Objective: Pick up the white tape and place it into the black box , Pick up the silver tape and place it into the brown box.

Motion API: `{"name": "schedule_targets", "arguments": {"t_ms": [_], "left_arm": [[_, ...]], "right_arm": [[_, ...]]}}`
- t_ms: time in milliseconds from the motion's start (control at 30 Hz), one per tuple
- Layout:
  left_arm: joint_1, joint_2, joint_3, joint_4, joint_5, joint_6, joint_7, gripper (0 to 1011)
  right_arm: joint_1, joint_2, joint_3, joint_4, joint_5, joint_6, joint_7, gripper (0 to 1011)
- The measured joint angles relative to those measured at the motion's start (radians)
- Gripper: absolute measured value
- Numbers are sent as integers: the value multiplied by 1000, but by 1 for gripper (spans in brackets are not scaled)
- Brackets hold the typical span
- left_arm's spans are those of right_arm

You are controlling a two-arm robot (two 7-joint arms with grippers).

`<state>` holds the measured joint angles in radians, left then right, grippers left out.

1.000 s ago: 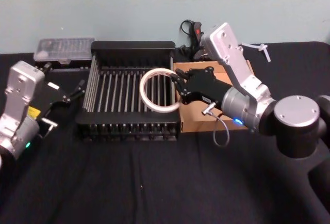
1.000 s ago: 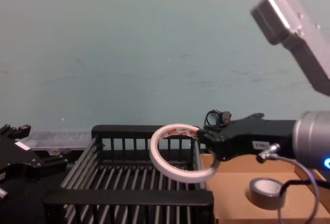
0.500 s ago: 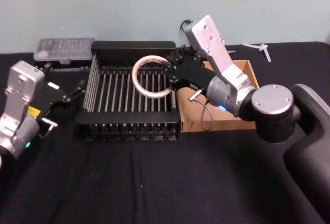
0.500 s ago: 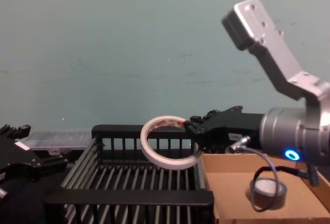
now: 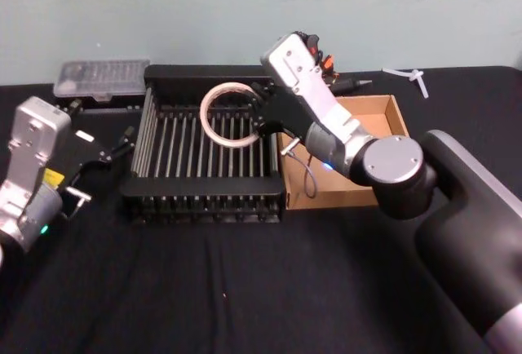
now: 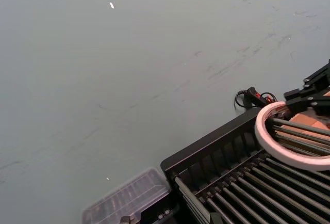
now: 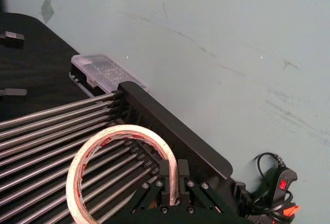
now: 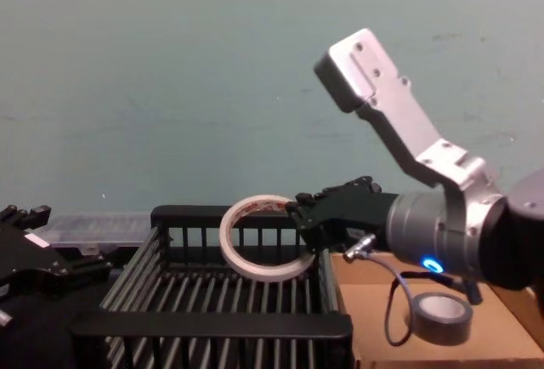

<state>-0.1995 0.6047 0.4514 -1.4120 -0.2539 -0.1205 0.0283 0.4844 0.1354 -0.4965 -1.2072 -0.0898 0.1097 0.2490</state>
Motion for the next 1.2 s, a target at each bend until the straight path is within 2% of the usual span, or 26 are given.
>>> {"name": "schedule_targets", "arguments": {"t_ms": [200,433,833,1200], "left_arm": [[0,0,0,0,0,0,0,1001],[0,0,0,0,0,0,0,1002],[0,0,0,0,0,0,0,1001],[0,0,0,0,0,0,0,1001]], "right_arm": [[21,-26,-7,59,-41,-49,-21,97],[38,-49,-9,104,-74,-82,-31,97],[51,-85,1,153,-96,-102,-19,97],[52,-89,3,157,-100,-102,-18,97]]}}
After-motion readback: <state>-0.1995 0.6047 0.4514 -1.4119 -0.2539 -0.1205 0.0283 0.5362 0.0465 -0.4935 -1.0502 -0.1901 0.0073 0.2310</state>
